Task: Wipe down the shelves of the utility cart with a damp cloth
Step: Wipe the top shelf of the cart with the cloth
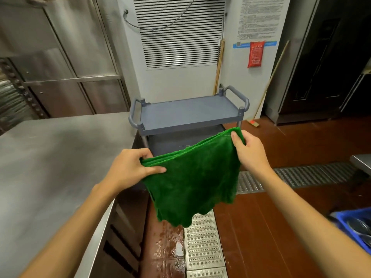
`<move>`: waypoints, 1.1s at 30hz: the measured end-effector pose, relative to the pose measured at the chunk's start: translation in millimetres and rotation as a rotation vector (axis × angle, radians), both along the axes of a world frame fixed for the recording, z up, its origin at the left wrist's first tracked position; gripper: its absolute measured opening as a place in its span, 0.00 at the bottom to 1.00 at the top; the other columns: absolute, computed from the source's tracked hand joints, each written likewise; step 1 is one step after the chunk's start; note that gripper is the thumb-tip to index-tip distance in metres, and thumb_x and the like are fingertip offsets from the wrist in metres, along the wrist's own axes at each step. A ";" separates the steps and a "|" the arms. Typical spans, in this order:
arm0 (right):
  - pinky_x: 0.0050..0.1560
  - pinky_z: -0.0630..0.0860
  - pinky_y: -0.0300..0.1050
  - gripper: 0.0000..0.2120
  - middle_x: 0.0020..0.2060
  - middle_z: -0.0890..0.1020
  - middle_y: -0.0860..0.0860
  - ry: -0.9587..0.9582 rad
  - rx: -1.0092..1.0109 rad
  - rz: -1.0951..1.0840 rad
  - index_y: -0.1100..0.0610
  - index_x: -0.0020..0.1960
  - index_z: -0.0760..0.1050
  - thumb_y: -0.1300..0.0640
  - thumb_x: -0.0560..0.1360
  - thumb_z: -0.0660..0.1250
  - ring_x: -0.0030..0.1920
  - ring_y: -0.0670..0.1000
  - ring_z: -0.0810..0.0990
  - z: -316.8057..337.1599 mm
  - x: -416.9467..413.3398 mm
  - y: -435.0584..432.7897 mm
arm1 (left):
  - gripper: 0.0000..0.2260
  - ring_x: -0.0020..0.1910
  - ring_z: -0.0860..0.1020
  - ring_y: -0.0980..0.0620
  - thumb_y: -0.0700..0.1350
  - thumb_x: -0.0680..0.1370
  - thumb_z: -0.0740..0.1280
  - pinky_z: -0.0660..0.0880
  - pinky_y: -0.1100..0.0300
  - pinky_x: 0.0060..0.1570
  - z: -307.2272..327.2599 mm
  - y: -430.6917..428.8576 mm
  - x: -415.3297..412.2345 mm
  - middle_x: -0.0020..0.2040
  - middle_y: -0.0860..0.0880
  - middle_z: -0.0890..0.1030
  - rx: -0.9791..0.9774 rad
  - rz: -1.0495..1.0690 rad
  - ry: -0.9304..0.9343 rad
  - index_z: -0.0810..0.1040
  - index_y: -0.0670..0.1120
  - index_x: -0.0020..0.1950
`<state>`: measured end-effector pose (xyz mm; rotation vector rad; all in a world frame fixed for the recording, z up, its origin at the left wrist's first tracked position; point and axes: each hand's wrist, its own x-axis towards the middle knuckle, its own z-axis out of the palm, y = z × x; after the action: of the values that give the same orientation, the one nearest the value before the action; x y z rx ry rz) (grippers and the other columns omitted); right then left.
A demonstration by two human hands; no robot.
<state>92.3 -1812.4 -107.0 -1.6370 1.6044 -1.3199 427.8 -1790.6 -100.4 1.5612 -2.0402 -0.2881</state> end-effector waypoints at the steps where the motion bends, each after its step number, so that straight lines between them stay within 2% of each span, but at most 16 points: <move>1: 0.49 0.79 0.56 0.16 0.41 0.83 0.48 -0.016 0.008 -0.010 0.52 0.47 0.78 0.43 0.81 0.58 0.45 0.49 0.81 -2.5 0.0 -10.6 | 0.24 0.32 0.76 0.54 0.70 0.61 0.75 0.73 0.51 0.34 -1.4 -10.8 1.1 0.30 0.51 0.78 -0.021 0.019 -0.013 0.76 0.50 0.33; 4: 0.49 0.79 0.60 0.17 0.41 0.83 0.51 -0.034 0.005 -0.038 0.54 0.46 0.77 0.42 0.81 0.58 0.44 0.53 0.81 -9.1 3.1 -42.3 | 0.26 0.31 0.75 0.52 0.71 0.62 0.74 0.73 0.50 0.34 -6.5 -45.0 4.3 0.29 0.49 0.76 -0.031 -0.003 -0.006 0.73 0.49 0.31; 9: 0.47 0.77 0.59 0.17 0.40 0.82 0.54 0.001 -0.019 -0.066 0.56 0.45 0.77 0.45 0.82 0.59 0.44 0.56 0.80 -15.9 18.3 -106.7 | 0.23 0.34 0.79 0.53 0.70 0.66 0.72 0.77 0.48 0.34 -19.3 -116.9 23.1 0.33 0.52 0.80 0.022 -0.127 0.060 0.75 0.50 0.38; 13: 0.48 0.77 0.53 0.09 0.42 0.84 0.50 0.053 -0.104 -0.088 0.52 0.51 0.80 0.52 0.82 0.61 0.44 0.56 0.80 -11.8 36.0 -159.0 | 0.20 0.39 0.81 0.54 0.67 0.68 0.72 0.79 0.44 0.39 -18.6 -187.8 44.1 0.39 0.53 0.81 0.050 -0.200 0.095 0.77 0.52 0.44; 16: 0.47 0.76 0.51 0.08 0.45 0.83 0.47 0.071 -0.096 -0.088 0.48 0.53 0.80 0.54 0.81 0.61 0.45 0.55 0.80 -7.3 48.7 -200.2 | 0.16 0.42 0.81 0.55 0.65 0.70 0.68 0.80 0.44 0.41 -14.6 -235.9 59.7 0.41 0.54 0.82 0.057 -0.239 0.093 0.76 0.54 0.47; 19: 0.50 0.69 0.47 0.07 0.41 0.73 0.40 0.059 0.026 -0.075 0.43 0.45 0.68 0.46 0.82 0.58 0.45 0.45 0.73 -4.6 60.5 -236.4 | 0.16 0.42 0.81 0.53 0.66 0.75 0.61 0.79 0.44 0.41 -13.7 -277.1 70.5 0.42 0.54 0.81 0.007 -0.251 0.077 0.75 0.54 0.48; 21: 0.45 0.66 0.43 0.12 0.37 0.71 0.41 0.018 0.037 -0.057 0.43 0.40 0.65 0.46 0.82 0.58 0.40 0.41 0.70 -0.8 72.6 -251.4 | 0.17 0.43 0.79 0.53 0.65 0.79 0.57 0.78 0.44 0.43 -14.6 -300.1 74.6 0.43 0.55 0.79 -0.048 -0.243 0.056 0.75 0.54 0.49; 23: 0.37 0.66 0.43 0.16 0.34 0.74 0.47 -0.002 -0.004 -0.060 0.53 0.39 0.70 0.45 0.81 0.61 0.34 0.43 0.72 3.0 82.5 -264.8 | 0.16 0.45 0.77 0.53 0.64 0.78 0.57 0.77 0.45 0.45 -16.3 -321.1 78.7 0.44 0.55 0.77 -0.078 -0.249 0.055 0.75 0.54 0.49; 25: 0.36 0.68 0.43 0.22 0.33 0.76 0.53 0.035 -0.048 -0.065 0.61 0.40 0.71 0.42 0.79 0.65 0.33 0.46 0.75 6.1 89.4 -279.0 | 0.17 0.45 0.77 0.52 0.64 0.78 0.57 0.77 0.45 0.46 -17.8 -340.0 84.2 0.46 0.55 0.77 -0.074 -0.260 0.056 0.76 0.54 0.50; 28: 0.34 0.67 0.37 0.20 0.33 0.78 0.52 0.086 -0.098 -0.074 0.59 0.40 0.74 0.43 0.78 0.66 0.35 0.45 0.76 5.4 89.9 -306.9 | 0.16 0.46 0.78 0.53 0.65 0.79 0.59 0.78 0.46 0.44 -20.9 -366.7 94.2 0.46 0.57 0.79 -0.054 -0.260 0.065 0.76 0.54 0.51; 33: 0.36 0.69 0.30 0.11 0.37 0.82 0.47 0.095 -0.121 -0.091 0.55 0.43 0.80 0.47 0.77 0.69 0.38 0.39 0.79 -2.4 85.6 -355.6 | 0.14 0.43 0.78 0.55 0.62 0.75 0.66 0.79 0.49 0.40 -27.3 -412.4 106.2 0.43 0.54 0.80 -0.046 -0.218 0.114 0.78 0.52 0.48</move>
<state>178.0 -2168.0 -109.4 -1.7401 1.7018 -1.4289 534.0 -2203.0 -127.8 1.2669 -2.1133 -0.3998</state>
